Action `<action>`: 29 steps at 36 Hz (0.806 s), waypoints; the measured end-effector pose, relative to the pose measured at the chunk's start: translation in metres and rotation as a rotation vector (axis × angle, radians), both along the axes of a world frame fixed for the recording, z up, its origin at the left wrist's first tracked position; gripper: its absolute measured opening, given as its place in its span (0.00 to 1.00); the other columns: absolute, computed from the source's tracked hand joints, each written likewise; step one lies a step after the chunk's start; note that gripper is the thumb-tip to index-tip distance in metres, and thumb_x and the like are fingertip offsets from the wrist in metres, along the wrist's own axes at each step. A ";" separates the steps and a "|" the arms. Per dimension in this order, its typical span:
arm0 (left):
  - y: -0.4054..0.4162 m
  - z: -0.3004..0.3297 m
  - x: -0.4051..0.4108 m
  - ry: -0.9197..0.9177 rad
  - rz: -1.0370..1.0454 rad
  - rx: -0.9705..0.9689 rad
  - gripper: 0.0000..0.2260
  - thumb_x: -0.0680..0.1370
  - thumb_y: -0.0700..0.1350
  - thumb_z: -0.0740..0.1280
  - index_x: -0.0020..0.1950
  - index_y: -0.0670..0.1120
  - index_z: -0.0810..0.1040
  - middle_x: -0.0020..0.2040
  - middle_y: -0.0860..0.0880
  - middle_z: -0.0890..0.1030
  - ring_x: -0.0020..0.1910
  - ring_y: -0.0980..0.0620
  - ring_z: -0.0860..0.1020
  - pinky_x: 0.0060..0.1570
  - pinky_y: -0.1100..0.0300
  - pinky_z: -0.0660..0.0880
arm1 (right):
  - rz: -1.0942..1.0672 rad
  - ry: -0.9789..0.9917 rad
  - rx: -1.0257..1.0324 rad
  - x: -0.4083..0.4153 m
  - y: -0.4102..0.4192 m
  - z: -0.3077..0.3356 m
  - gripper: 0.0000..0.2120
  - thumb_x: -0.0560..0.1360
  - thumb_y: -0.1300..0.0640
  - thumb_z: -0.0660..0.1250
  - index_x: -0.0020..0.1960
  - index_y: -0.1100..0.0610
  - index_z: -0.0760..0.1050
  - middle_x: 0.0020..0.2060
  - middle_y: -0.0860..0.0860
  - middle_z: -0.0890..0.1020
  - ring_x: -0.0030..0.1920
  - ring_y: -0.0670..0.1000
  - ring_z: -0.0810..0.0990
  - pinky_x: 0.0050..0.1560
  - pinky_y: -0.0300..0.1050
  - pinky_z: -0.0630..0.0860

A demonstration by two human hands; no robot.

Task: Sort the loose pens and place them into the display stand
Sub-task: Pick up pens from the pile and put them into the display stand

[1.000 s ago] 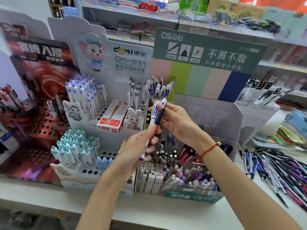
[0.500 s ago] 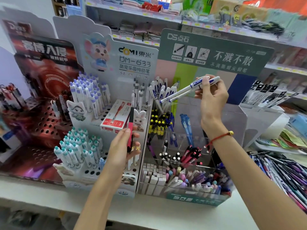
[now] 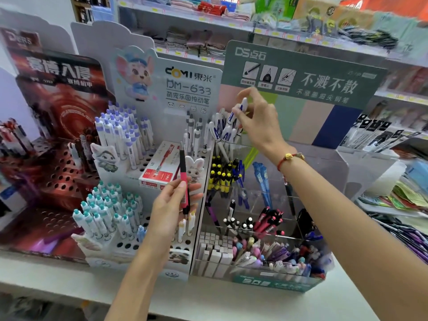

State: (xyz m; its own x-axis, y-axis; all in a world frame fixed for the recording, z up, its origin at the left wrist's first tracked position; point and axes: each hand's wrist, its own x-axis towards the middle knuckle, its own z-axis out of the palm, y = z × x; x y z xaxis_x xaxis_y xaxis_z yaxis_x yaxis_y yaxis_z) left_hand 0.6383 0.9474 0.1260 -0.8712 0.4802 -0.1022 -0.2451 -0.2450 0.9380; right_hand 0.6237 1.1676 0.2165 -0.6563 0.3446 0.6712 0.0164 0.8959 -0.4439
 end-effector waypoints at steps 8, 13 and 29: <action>0.005 -0.002 0.001 -0.008 -0.030 -0.033 0.08 0.82 0.43 0.59 0.55 0.48 0.78 0.48 0.52 0.85 0.47 0.55 0.83 0.50 0.58 0.78 | -0.137 -0.198 0.292 -0.006 -0.006 -0.012 0.08 0.82 0.55 0.58 0.51 0.60 0.67 0.38 0.51 0.73 0.38 0.54 0.74 0.34 0.43 0.68; 0.003 -0.002 0.003 0.005 -0.065 -0.058 0.08 0.82 0.43 0.59 0.56 0.47 0.78 0.50 0.50 0.85 0.49 0.54 0.83 0.48 0.61 0.79 | -0.235 -0.336 0.409 0.007 -0.007 -0.018 0.23 0.84 0.49 0.46 0.46 0.60 0.75 0.55 0.58 0.77 0.54 0.59 0.72 0.52 0.55 0.70; 0.007 -0.007 0.021 0.164 -0.036 -0.073 0.08 0.74 0.46 0.70 0.52 0.52 0.81 0.47 0.57 0.84 0.49 0.61 0.81 0.50 0.67 0.77 | 0.191 -0.340 -0.808 0.089 -0.066 -0.063 0.11 0.82 0.52 0.55 0.55 0.54 0.75 0.46 0.50 0.81 0.44 0.48 0.80 0.46 0.39 0.77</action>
State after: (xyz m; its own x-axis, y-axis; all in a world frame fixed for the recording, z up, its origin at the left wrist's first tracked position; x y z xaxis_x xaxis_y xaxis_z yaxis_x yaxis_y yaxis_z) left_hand 0.6597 0.9544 0.1186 -0.8616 0.5076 0.0041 -0.0946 -0.1684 0.9812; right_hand 0.7131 1.1012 0.1532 -0.8698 0.4924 0.0296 0.1452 0.3129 -0.9386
